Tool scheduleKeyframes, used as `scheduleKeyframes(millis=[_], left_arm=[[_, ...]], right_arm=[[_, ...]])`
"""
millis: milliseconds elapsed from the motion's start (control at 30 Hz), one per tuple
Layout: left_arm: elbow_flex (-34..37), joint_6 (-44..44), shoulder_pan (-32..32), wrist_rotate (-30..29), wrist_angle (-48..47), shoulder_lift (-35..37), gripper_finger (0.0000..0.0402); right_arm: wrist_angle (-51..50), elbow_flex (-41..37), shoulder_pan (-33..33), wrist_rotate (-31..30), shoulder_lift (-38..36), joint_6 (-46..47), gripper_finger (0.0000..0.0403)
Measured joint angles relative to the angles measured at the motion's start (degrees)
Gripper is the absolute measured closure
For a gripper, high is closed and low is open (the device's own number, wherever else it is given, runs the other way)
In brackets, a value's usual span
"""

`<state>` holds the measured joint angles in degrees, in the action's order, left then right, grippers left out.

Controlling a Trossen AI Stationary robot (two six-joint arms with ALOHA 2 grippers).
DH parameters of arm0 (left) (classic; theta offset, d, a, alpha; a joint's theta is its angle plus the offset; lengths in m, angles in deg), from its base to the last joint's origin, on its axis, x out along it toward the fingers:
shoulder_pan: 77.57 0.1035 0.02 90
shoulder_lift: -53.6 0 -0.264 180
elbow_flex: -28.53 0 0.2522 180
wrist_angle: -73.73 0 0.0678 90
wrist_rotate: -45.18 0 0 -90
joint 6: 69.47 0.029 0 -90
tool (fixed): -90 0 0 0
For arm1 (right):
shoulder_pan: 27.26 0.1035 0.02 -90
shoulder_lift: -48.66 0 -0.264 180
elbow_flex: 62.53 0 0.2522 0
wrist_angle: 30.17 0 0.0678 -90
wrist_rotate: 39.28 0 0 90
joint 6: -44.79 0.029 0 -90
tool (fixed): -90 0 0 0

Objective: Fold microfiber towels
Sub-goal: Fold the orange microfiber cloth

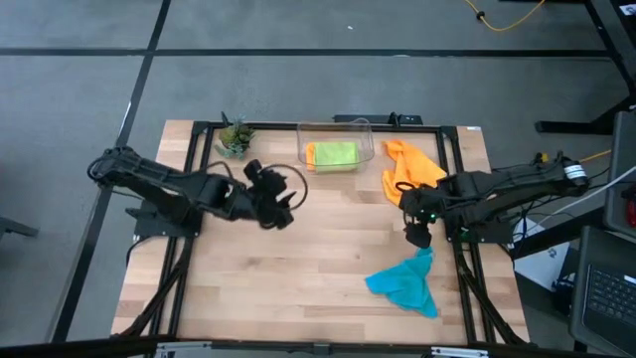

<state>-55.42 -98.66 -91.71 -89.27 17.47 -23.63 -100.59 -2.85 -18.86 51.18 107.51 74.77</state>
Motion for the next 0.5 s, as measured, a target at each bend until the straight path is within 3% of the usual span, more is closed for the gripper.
scheduleKeyframes(millis=[200,367,500], left_arm=[[0.0,5.8,4.0,0.1,2.3,0.0,0.0188],[0.0,6.5,5.2,0.2,2.7,0.0,0.0188],[0.0,6.5,5.2,0.6,2.7,0.0,0.0188]], right_arm=[[3.9,-4.2,0.0,-9.3,0.5,7.9,0.0145],[14.2,-8.2,-0.1,-25.9,2.7,8.6,0.0145],[25.5,-11.3,-0.7,-26.8,6.9,6.8,0.0145]])
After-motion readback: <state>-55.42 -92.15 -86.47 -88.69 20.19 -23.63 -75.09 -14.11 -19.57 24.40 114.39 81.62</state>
